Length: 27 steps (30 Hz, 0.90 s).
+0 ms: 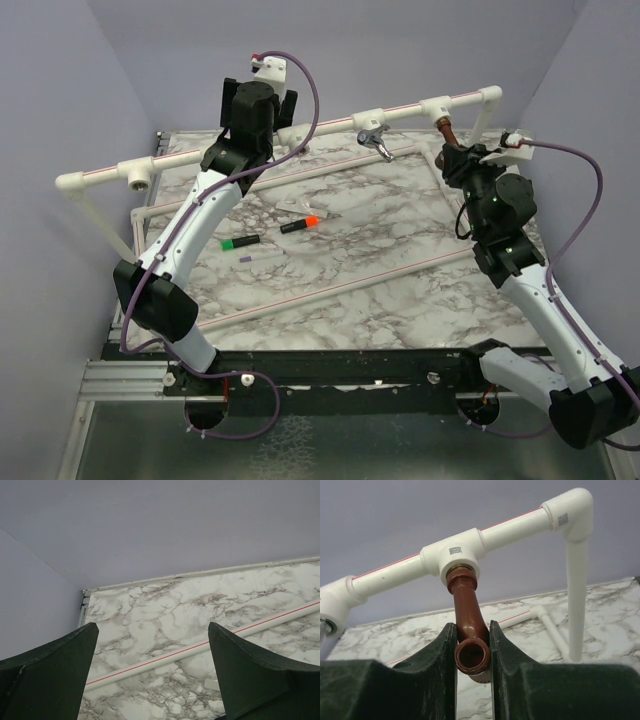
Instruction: Install the water faucets
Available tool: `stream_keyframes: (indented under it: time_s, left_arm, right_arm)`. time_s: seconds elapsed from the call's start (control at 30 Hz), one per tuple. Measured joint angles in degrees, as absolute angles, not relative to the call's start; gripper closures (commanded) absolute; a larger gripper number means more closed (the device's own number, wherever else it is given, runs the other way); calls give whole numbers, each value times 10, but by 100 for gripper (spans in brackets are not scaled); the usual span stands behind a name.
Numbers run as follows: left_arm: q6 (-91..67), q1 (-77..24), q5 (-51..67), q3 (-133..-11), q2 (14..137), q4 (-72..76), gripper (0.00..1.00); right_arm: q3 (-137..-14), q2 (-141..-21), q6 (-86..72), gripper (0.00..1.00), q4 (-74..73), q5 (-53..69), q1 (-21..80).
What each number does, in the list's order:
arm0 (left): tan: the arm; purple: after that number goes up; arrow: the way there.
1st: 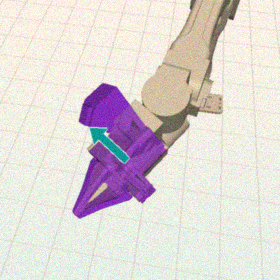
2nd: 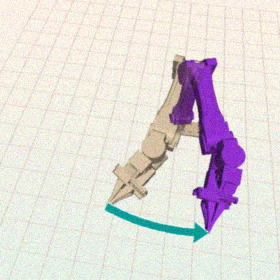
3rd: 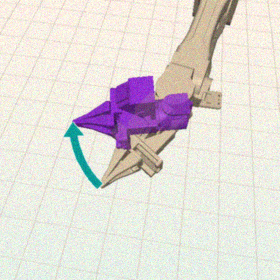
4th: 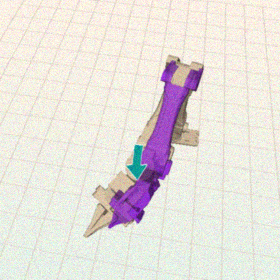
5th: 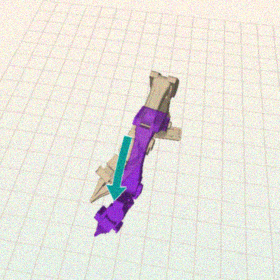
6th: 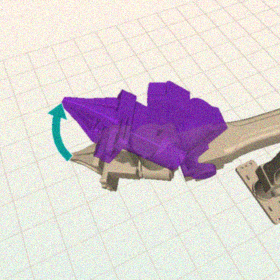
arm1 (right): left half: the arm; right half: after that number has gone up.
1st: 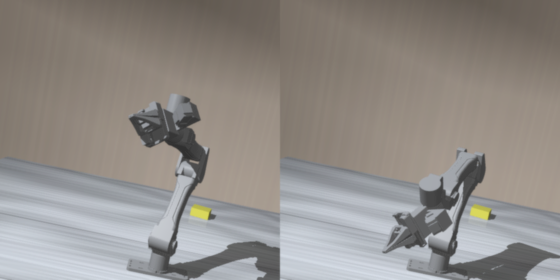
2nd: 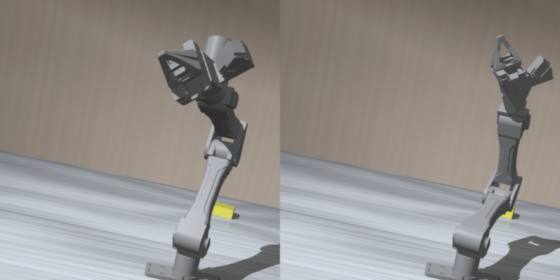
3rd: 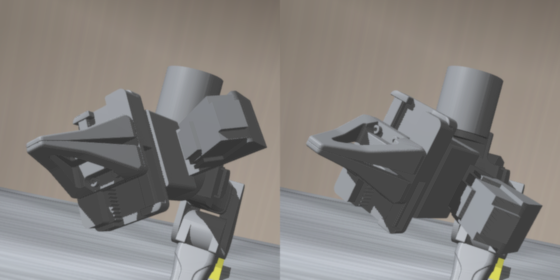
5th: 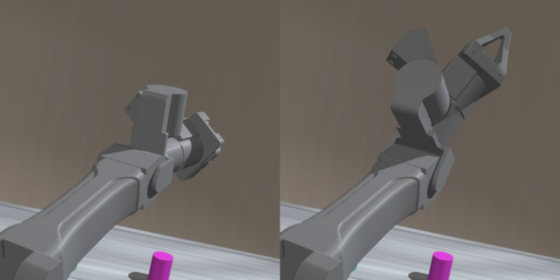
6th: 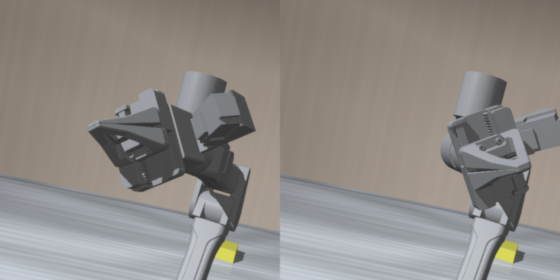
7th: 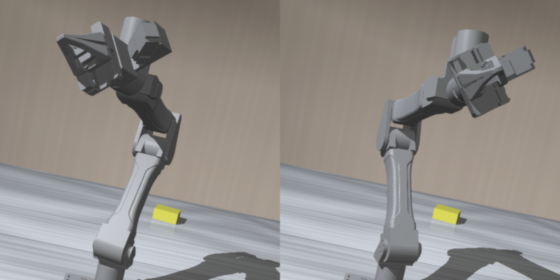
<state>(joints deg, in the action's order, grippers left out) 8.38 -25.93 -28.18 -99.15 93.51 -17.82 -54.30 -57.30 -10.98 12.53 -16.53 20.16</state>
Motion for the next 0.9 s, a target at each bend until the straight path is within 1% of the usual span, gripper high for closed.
stream_keyframes:
  time_s: [0.43, 0.77, 0.9]
  left_arm:
    - [87, -259, -282, -988, 934, -173, 8]
    - [87, -259, -282, -988, 934, -173, 8]
    - [87, -259, -282, -987, 933, -172, 8]
  right_arm:
    - [-543, -566, -476, 100, 90, -233, 200]
    - [-543, -566, -735, 100, 39, -246, 196]
    - [-558, -573, -802, 99, 11, -242, 194]
